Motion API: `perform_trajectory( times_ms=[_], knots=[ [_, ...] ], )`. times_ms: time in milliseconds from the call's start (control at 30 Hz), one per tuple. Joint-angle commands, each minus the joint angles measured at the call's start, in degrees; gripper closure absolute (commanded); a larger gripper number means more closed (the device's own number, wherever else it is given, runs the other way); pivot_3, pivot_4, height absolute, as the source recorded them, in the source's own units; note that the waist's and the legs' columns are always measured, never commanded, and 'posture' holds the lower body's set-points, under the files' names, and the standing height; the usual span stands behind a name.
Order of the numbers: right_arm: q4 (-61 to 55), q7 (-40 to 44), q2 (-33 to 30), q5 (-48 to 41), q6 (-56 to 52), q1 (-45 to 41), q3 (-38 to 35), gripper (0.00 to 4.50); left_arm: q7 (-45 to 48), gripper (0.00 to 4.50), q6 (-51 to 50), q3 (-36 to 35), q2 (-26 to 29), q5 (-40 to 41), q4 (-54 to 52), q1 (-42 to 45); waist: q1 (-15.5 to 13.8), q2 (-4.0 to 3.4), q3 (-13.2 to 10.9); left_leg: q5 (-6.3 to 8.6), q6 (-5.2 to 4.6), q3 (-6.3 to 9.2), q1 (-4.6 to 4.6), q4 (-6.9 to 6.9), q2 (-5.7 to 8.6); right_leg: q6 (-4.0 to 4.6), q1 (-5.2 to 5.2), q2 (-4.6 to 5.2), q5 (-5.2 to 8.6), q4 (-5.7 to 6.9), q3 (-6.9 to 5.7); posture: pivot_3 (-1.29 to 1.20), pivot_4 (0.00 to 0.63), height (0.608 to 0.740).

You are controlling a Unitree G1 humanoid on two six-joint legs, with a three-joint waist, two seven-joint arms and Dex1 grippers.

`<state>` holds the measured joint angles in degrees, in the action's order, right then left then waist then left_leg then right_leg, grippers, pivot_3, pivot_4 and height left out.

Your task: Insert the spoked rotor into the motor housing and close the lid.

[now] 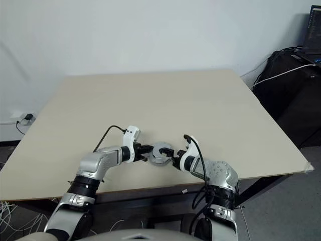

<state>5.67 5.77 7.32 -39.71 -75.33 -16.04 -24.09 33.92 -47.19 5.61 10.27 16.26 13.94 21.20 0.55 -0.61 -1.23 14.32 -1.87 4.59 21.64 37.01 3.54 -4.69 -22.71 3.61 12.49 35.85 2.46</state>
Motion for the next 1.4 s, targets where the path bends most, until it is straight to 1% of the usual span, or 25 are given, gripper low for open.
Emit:
perform_trajectory(
  times_ms=[33, 200, 300, 400, 700, 800, 967, 1067, 1100, 1133, 1167, 1400],
  knots=[
    [3.28, 0.74, 4.64, -3.22, 0.58, 1.24, -1.86, 0.02, 1.04, 4.5, -0.72, 2.44, -0.84, 0.26, -1.11, -0.04, 0.06, 0.0, 0.0, 0.0, 0.0, 0.0, 0.0, 0.0, 0.0, 0.0, 0.0, 0.0, 0.0, 0.0, 0.0, 0.0, 0.0, 0.74],
    [5.65, -1.72, 7.9, -6.77, 3.57, 0.18, -6.77, 0.02, 0.95, 4.5, -0.74, 2.36, -0.78, 0.2, -1.36, -0.22, 0.19, -0.01, 0.0, 0.0, 0.01, -0.01, -0.02, 0.01, -0.03, -0.01, -0.01, -0.02, 0.0, 0.01, 0.0, 0.0, 0.0, 0.74],
    [5.88, -3.91, 9.44, -9.03, 4.76, -0.15, -7.8, 0.02, 0.9, 4.5, -0.79, 2.31, -0.73, 0.19, -1.53, -0.4, 0.2, -0.02, 0.0, 0.01, 0.02, -0.02, -0.02, 0.02, -0.03, -0.01, 0.0, -0.02, 0.0, 0.01, 0.02, 0.0, 0.0, 0.74],
    [5.06, -6.4, 9.97, -11.14, 3.85, -0.06, -6.86, 0.02, 0.89, 4.5, -0.8, 2.29, -0.7, 0.13, -1.58, -0.47, 0.19, -0.03, -0.01, 0.13, 0.24, -0.02, -0.02, 0.02, -0.03, 0.0, 0.0, -0.01, 0.01, 0.01, 0.02, 0.0, 0.0, 0.74],
    [3.64, -9.76, 9.87, -15.09, 0.18, 0.81, -3.5, 0.02, 0.81, 4.5, -0.38, 2.1, -0.9, 0.06, -1.16, -0.26, 0.18, -0.04, -0.02, 0.03, 0.05, -0.02, -0.01, -0.01, -0.03, 0.0, -0.02, -0.01, 0.01, 0.0, 0.02, 0.0, 0.0, 0.74],
    [3.88, -10.44, 9.67, -15.44, 0.15, 0.71, -3.62, 0.63, 0.8, 4.5, -0.25, 2.04, -0.89, 0.06, -1.11, -0.32, 0.18, -0.06, -0.04, 0.0, 0.0, -0.02, 0.0, -0.05, -0.03, 0.0, -0.04, -0.01, 0.01, 0.0, 0.02, 0.0, 0.0, 0.74],
    [3.57, -11.22, 9.75, -16.13, 0.22, 0.59, -3.94, 2.1, 0.77, 4.5, -0.17, 1.83, -0.89, 0.04, -1.23, -0.51, 0.54, -0.15, -0.09, 0.0, -0.01, -0.03, 0.05, -0.06, -0.03, 0.0, -0.1, -0.02, 0.0, 0.01, 0.03, 0.0, 0.0, 0.74],
    [3.12, -11.91, 9.84, -17.28, 0.5, 0.68, -3.87, 2.71, 0.83, 4.5, -0.22, 1.73, -0.88, -0.05, -1.43, -0.68, 0.67, -0.17, -0.12, 0.0, -0.01, -0.01, 0.04, -0.07, -0.06, 0.0, -0.09, -0.04, 0.01, 0.01, 0.01, 0.0, 0.0, 0.74],
    [3.02, -12.11, 9.85, -17.56, 0.52, 0.73, -3.77, 3.01, 0.85, 4.5, -0.23, 1.73, -0.89, -0.08, -1.48, -0.72, 0.75, -0.2, -0.13, 0.0, -0.01, -0.01, 0.05, -0.06, -0.05, 0.0, -0.1, -0.04, 0.0, 0.01, 0.02, 0.0, 0.0, 0.74],
    [2.87, -12.34, 9.87, -17.93, 0.53, 0.81, -3.62, 3.22, 0.88, 4.5, -0.26, 1.7, -0.92, -0.14, -1.53, -0.74, 0.72, -0.2, -0.13, 0.0, -0.01, -0.03, 0.04, -0.06, -0.04, -0.01, -0.09, -0.03, 0.0, 0.01, 0.04, 0.0, 0.0, 0.74],
    [2.83, -12.54, 9.85, -18.27, 0.56, 0.83, -3.51, 3.27, 0.91, 4.5, -0.2, 1.68, -0.96, -0.21, -1.42, -0.71, 0.71, -0.2, -0.13, 0.0, -0.01, -0.02, 0.04, -0.07, -0.05, -0.01, -0.08, -0.03, 0.0, -0.01, 0.03, 0.0, 0.0, 0.74],
    [2.25, -13.59, 9.27, -19.76, -1.72, 1.07, -2.18, 3.27, 0.98, 4.5, 0.06, 1.68, -0.99, -0.33, -1.3, -0.77, 0.71, -0.22, -0.14, 0.0, -0.02, -0.02, 0.05, -0.07, -0.05, -0.01, -0.09, -0.03, 0.0, 0.0, 0.03, 0.0, 0.0, 0.74]
  ],
)
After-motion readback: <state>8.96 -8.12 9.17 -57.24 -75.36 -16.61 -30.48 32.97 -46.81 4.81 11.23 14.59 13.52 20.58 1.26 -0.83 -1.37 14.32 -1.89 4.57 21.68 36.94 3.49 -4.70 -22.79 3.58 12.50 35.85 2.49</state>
